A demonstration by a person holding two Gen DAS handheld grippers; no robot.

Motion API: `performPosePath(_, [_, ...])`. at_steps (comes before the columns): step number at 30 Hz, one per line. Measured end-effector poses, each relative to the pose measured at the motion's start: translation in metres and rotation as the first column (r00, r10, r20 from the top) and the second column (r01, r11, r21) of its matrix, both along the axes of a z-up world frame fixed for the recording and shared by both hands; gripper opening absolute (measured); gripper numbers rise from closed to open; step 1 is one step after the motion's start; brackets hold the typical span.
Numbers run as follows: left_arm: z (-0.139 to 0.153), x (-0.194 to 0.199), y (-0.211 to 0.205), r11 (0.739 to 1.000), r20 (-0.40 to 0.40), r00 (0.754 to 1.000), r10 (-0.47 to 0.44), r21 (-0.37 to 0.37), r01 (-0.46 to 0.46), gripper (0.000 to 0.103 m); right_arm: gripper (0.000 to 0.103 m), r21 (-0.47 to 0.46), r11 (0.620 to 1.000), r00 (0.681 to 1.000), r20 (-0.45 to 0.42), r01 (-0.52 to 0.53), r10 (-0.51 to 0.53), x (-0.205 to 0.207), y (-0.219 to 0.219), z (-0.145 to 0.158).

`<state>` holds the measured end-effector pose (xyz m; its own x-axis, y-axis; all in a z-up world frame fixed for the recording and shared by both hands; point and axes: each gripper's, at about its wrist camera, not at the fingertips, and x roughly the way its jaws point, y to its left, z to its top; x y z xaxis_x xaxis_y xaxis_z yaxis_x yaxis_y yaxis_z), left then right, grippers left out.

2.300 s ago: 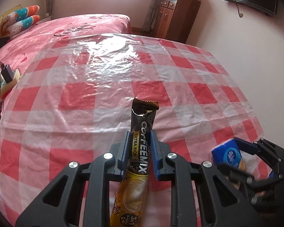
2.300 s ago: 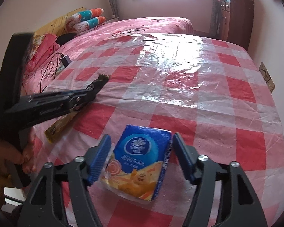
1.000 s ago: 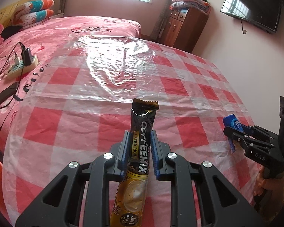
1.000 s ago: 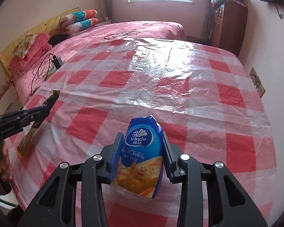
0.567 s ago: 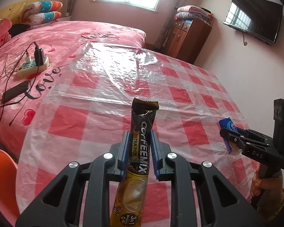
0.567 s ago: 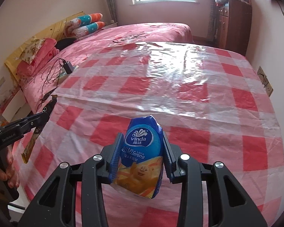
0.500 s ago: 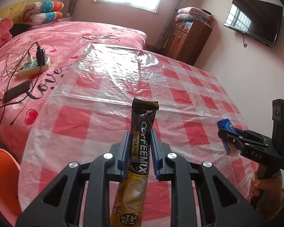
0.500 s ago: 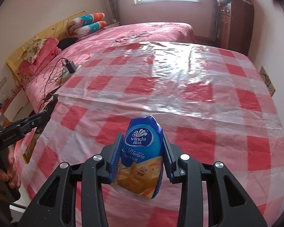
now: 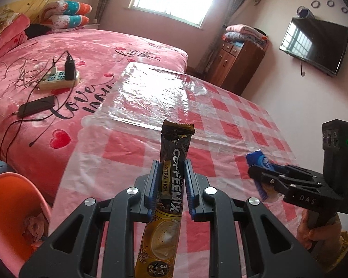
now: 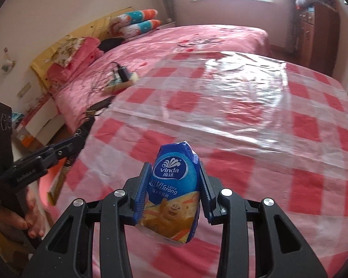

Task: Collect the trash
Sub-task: 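Carry the coffee stick and tissue pack over the orange bucket, then open both tools to drop the items into the orange bucket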

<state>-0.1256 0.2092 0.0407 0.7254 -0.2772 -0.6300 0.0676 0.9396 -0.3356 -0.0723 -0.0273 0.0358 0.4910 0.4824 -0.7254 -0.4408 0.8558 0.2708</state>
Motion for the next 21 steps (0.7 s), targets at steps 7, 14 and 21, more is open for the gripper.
performPosePath(7, [0.009,-0.017,0.031,0.998,0.028,0.998,0.056,-0.025,-0.055,0.023,0.040,0.077,0.990,0.991,-0.054,-0.119,0.123,0.000,0.052,0.007])
performPosePath(14, [0.012,-0.043,0.079,0.988,0.036,0.987,0.157,-0.023,-0.156,0.023,0.040,0.130,0.949,0.954,-0.057,-0.286,0.295,-0.012,0.127,0.016])
performPosePath(21, [-0.002,-0.076,0.136,0.956,-0.002,0.956,0.294,-0.020,-0.294,0.023,0.040,0.125,0.890,0.895,-0.031,-0.439,0.445,-0.033,0.206,0.020])
